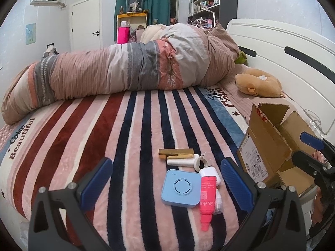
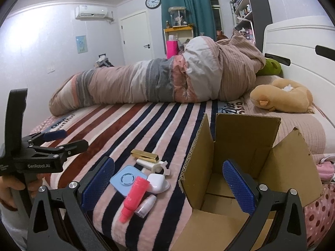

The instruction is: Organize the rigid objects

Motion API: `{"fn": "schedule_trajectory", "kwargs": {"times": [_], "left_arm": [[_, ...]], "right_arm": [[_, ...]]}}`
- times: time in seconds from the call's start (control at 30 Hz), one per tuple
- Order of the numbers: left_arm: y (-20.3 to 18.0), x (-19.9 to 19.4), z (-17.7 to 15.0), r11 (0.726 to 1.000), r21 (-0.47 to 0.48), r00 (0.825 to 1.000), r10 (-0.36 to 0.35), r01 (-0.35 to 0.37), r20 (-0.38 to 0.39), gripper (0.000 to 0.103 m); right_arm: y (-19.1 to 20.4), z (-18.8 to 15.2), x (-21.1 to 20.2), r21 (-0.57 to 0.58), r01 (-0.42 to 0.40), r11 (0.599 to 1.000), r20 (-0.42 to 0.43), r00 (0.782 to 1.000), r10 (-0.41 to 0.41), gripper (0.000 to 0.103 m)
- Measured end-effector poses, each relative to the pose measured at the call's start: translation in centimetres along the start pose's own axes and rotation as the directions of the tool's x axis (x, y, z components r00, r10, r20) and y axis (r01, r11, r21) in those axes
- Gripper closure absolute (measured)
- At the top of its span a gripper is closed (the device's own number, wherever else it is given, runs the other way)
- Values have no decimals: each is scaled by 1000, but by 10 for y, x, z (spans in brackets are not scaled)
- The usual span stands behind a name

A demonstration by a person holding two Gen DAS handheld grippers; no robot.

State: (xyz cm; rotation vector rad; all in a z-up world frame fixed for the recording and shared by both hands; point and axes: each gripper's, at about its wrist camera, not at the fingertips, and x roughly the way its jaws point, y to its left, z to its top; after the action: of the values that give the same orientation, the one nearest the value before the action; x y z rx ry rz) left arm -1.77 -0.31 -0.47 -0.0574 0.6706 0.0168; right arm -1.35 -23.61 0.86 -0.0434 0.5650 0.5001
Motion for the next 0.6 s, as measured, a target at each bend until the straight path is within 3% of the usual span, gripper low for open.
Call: {"fn": "schedule_trajectory", "kwargs": {"times": [0.6], "left_arm": [[2, -1, 3, 1000, -5, 1000, 4, -4, -7, 0]], "right_arm": [[-5, 0, -2, 23, -27, 999, 10, 1000, 27, 0]]}}
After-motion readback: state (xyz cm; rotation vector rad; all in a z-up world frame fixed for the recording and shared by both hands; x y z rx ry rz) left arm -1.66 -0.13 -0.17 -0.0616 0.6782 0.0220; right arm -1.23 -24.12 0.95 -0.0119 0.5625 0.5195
